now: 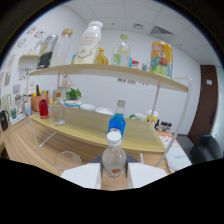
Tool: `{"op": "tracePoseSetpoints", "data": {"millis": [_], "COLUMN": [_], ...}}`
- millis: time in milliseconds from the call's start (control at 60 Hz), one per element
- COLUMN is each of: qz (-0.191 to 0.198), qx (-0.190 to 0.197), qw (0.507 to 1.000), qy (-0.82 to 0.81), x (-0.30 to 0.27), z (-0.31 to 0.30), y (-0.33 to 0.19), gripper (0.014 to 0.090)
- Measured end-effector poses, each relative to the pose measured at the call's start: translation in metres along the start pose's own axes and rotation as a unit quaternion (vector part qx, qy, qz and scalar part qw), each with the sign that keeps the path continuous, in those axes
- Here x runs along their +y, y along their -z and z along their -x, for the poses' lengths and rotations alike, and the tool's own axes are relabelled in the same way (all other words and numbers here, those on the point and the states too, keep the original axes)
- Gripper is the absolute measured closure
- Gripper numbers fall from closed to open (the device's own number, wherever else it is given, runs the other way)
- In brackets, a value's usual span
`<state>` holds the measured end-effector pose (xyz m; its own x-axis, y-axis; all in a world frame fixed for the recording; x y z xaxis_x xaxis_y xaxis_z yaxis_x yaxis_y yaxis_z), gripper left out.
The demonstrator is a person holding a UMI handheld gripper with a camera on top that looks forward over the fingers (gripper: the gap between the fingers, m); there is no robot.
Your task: Make me a cup of Mojito.
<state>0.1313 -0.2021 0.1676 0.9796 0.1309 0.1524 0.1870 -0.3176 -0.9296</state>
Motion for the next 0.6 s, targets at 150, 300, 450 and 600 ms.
{"op": "tracePoseSetpoints", "data": {"millis": [150, 300, 450, 600], "qz": [0.050, 0.093, 0.113, 0.126], "qx": [-0.012, -0.024, -0.024, -0.023], "qw": [0.996, 0.990, 0.987, 0.986], "qy": [-0.079, -0.102, -0.108, -0.104], "x": [0.058, 0.105, 0.129, 0.141], "z": [-0.003, 0.001, 0.000, -0.001], "y": [-0.025, -0.040, -0.046, -0.047], "gripper": [0.0706, 0.0706, 0.0706, 0.0703]}}
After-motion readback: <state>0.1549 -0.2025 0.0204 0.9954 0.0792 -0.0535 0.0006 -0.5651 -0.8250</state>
